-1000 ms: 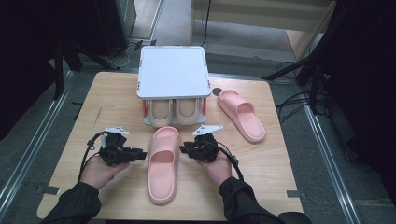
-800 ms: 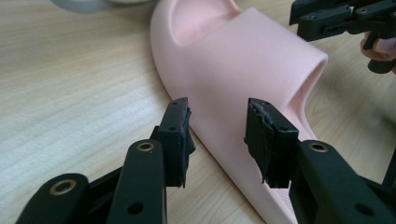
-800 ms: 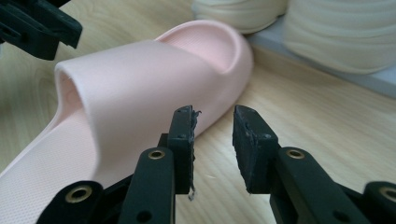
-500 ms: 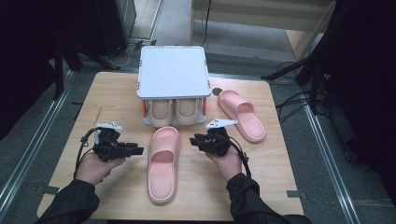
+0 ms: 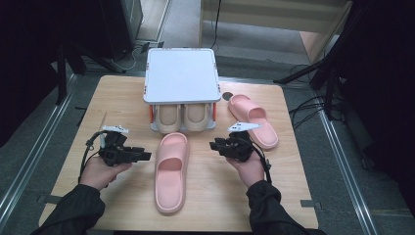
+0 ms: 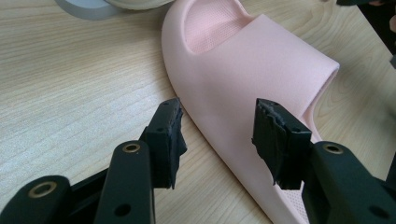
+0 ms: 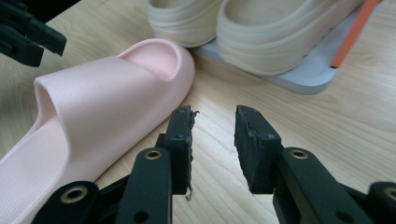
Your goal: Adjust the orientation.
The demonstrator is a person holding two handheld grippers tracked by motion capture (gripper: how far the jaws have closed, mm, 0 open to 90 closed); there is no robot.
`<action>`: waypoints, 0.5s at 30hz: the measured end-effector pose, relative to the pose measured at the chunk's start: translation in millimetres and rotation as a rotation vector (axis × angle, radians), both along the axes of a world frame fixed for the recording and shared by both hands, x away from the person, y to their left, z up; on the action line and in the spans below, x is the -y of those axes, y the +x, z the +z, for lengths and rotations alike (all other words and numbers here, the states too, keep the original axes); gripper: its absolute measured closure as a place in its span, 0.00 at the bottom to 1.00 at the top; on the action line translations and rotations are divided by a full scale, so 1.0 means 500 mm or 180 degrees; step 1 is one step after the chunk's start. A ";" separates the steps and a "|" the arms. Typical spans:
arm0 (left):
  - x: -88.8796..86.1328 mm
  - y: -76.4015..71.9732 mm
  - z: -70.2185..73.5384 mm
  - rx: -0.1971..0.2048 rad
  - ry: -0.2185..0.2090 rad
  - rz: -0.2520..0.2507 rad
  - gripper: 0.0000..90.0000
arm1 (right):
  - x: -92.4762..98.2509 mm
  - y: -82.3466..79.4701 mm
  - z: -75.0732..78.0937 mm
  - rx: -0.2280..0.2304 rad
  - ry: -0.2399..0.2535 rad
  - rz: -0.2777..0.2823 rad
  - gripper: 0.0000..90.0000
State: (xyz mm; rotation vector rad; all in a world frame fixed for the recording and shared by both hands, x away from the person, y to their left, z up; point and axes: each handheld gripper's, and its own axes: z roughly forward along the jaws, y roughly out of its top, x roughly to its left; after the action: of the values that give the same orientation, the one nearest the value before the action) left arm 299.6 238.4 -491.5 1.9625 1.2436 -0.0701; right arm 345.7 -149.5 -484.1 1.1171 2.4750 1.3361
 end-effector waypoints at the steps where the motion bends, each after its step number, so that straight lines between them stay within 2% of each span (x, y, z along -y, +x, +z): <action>1: 0.000 0.000 0.000 -0.0004 -0.0002 0.0003 0.57 | 0.006 0.001 0.003 -0.0013 0.0020 -0.0027 0.74; 8: 0.004 0.003 -0.002 -0.0024 0.0030 -0.0021 0.57 | 0.043 0.011 0.017 0.0012 0.0095 -0.0134 0.74; 15: 0.002 0.002 -0.004 -0.0034 0.0072 -0.0005 0.56 | 0.093 0.039 0.024 0.0005 0.0156 -0.0292 0.73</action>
State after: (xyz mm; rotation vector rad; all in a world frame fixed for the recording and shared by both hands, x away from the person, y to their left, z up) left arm 300.7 237.4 -493.6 1.9849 1.2549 -0.0675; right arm 365.2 -196.1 -472.0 1.2236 2.3708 1.3778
